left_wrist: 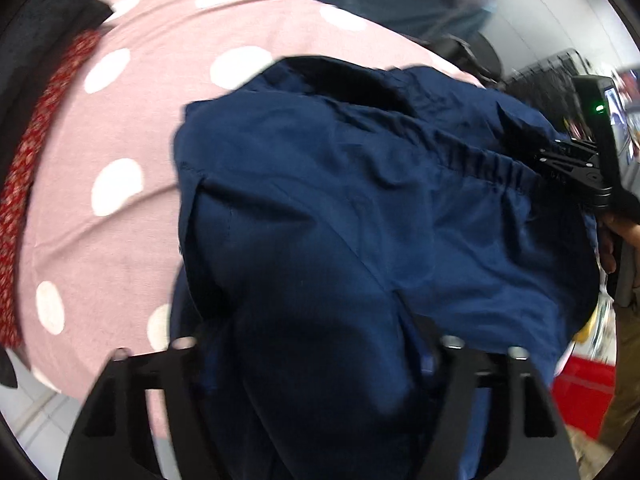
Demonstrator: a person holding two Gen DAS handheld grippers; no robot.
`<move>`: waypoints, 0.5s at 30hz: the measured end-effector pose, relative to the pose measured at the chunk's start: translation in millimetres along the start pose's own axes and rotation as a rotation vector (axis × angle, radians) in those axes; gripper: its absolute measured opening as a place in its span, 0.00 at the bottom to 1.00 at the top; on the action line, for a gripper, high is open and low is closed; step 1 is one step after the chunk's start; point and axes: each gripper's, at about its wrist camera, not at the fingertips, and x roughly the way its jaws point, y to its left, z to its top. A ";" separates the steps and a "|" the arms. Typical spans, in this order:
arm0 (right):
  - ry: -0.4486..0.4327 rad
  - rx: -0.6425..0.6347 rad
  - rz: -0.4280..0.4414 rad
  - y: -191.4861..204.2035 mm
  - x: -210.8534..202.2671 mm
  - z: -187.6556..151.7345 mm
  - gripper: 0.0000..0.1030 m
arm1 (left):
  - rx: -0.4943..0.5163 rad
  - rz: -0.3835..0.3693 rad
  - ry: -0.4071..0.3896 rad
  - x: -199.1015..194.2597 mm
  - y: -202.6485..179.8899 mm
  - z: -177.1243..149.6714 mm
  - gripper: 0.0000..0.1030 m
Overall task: Fold large clothes
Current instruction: 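Grasp the navy jacket with the left gripper while the right gripper grasps it too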
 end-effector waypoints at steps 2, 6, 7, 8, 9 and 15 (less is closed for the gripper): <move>-0.047 0.034 0.089 -8.0 -24.3 -27.7 0.14 | 0.077 0.011 -0.017 -3.3 -17.5 -15.4 0.42; -0.084 0.087 0.242 -19.5 -69.0 -101.4 0.13 | 0.186 -0.005 -0.019 -13.1 -44.5 -46.5 0.29; -0.081 0.092 0.261 -14.0 -72.3 -118.0 0.13 | 0.205 -0.010 -0.012 -13.4 -49.2 -54.6 0.28; -0.068 0.096 0.281 -11.9 -74.4 -138.9 0.13 | 0.221 -0.012 -0.001 -11.6 -54.5 -62.8 0.26; -0.048 0.102 0.299 -8.6 -73.0 -161.6 0.13 | 0.240 -0.012 0.018 -7.6 -59.6 -75.4 0.25; 0.077 0.120 0.319 23.1 -34.3 -267.3 0.12 | 0.247 0.021 0.148 47.4 -70.9 -136.3 0.21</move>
